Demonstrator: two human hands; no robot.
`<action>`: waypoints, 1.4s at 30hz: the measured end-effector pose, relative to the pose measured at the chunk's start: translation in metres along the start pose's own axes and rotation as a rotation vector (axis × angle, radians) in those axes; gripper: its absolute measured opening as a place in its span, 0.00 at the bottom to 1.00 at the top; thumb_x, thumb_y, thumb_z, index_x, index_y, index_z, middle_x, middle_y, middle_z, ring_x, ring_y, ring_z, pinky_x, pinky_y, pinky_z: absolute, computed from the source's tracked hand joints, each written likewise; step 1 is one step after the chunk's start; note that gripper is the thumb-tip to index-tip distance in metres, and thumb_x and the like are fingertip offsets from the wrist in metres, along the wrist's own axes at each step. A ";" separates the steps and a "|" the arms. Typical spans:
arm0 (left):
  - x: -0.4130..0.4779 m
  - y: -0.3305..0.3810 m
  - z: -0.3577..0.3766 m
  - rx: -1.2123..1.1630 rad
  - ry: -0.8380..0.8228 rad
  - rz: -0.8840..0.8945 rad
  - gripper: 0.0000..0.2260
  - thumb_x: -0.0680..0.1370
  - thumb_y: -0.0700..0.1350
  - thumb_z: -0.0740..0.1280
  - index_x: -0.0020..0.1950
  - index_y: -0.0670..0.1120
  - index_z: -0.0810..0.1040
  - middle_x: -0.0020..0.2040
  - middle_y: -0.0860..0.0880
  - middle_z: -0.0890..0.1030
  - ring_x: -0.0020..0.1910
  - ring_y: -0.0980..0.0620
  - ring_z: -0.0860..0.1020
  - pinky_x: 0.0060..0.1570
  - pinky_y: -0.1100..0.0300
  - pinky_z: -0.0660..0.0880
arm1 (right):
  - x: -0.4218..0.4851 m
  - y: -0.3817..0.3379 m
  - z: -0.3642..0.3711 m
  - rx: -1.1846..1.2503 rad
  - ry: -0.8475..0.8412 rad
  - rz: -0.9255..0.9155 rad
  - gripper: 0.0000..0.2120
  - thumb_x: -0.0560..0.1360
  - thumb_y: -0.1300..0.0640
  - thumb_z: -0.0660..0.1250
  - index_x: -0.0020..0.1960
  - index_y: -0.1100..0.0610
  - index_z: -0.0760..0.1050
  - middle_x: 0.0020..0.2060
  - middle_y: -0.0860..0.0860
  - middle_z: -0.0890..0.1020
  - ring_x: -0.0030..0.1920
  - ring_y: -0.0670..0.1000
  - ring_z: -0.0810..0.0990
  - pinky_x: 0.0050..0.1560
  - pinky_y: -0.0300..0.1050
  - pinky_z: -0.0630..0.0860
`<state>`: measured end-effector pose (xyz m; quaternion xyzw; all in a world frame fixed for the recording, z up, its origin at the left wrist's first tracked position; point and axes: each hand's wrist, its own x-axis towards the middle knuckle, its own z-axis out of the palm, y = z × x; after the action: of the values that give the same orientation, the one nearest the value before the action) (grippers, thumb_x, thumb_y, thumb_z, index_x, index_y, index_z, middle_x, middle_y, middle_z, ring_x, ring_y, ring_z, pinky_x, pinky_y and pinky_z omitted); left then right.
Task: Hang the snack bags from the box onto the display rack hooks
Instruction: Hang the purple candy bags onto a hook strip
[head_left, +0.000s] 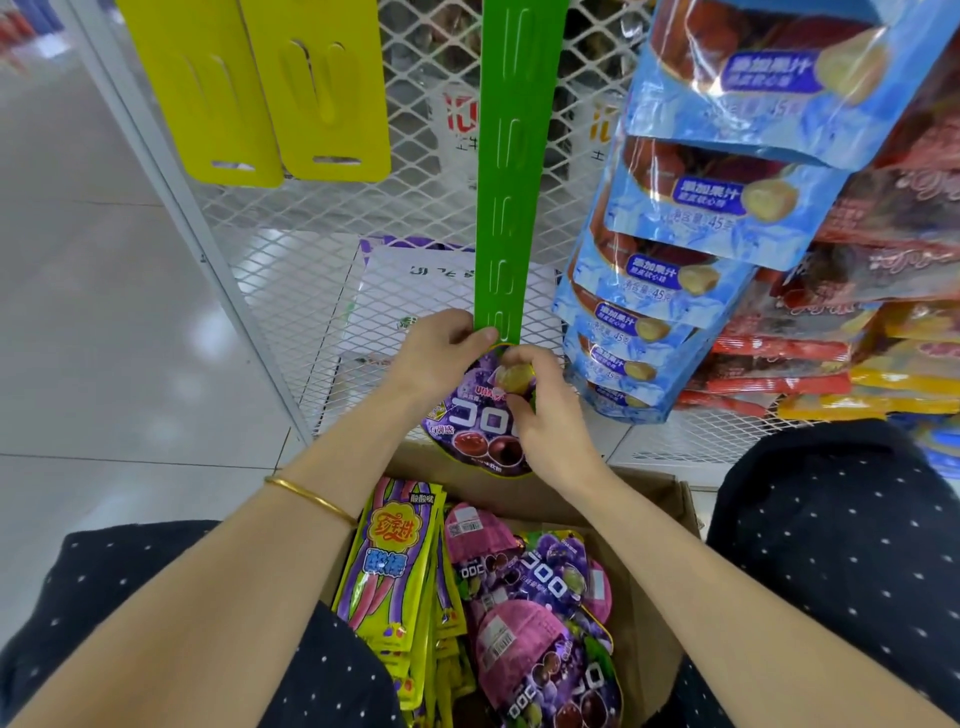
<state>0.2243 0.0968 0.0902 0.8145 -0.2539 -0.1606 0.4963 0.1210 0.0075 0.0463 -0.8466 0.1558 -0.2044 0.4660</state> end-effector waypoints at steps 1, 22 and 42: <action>0.000 -0.001 -0.001 -0.009 -0.006 0.001 0.15 0.78 0.45 0.65 0.42 0.31 0.73 0.34 0.41 0.70 0.33 0.50 0.66 0.35 0.58 0.60 | 0.000 0.001 0.001 -0.010 -0.006 0.005 0.16 0.75 0.69 0.60 0.61 0.58 0.68 0.52 0.46 0.73 0.53 0.45 0.72 0.51 0.37 0.67; -0.003 -0.004 0.002 -0.031 -0.022 -0.031 0.12 0.77 0.46 0.66 0.43 0.37 0.78 0.37 0.42 0.73 0.36 0.51 0.68 0.41 0.56 0.66 | -0.002 0.032 0.011 -0.043 -0.037 0.041 0.16 0.72 0.73 0.61 0.57 0.61 0.70 0.53 0.52 0.75 0.56 0.50 0.73 0.52 0.36 0.66; -0.028 -0.035 0.001 0.216 0.117 -0.200 0.15 0.72 0.36 0.67 0.58 0.41 0.73 0.57 0.42 0.74 0.57 0.46 0.73 0.56 0.57 0.71 | -0.049 0.053 0.007 -0.396 -0.030 0.080 0.20 0.68 0.74 0.58 0.57 0.61 0.73 0.58 0.57 0.71 0.56 0.58 0.73 0.54 0.50 0.73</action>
<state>0.2101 0.1254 0.0585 0.8922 -0.1583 -0.1334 0.4013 0.0784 0.0071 -0.0121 -0.9179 0.2196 -0.1382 0.3003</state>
